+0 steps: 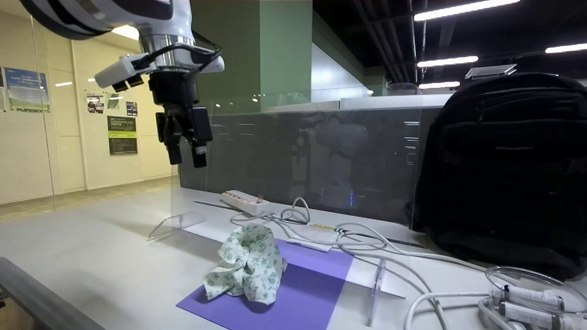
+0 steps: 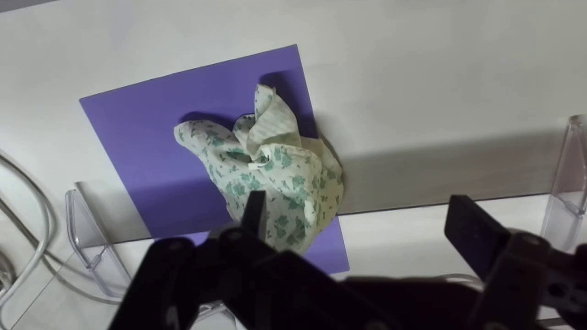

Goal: Hang the towel on the transparent stand on table

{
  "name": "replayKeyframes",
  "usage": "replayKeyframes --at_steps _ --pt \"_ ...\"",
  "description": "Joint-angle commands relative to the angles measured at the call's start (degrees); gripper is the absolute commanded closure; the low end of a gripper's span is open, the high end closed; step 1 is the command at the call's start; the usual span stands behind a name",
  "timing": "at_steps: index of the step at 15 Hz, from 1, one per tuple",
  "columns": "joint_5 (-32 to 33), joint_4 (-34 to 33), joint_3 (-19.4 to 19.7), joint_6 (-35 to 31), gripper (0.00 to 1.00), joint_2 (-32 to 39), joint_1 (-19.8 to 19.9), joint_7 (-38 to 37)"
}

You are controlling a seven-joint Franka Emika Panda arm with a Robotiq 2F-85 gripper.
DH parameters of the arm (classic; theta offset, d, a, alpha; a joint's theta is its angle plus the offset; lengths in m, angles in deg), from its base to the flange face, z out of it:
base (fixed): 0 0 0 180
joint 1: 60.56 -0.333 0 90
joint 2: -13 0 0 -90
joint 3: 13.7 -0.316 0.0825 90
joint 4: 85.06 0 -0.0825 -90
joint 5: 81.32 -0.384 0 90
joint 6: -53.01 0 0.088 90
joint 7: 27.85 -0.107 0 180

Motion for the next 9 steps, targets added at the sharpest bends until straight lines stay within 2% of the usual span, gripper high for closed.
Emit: replayKeyframes --at_steps 1,9 --pt "3.39 1.56 -0.95 -5.95 0.0 1.1 2.21 -3.68" --pt "2.24 2.68 2.97 -19.28 0.0 13.61 4.95 -0.64"
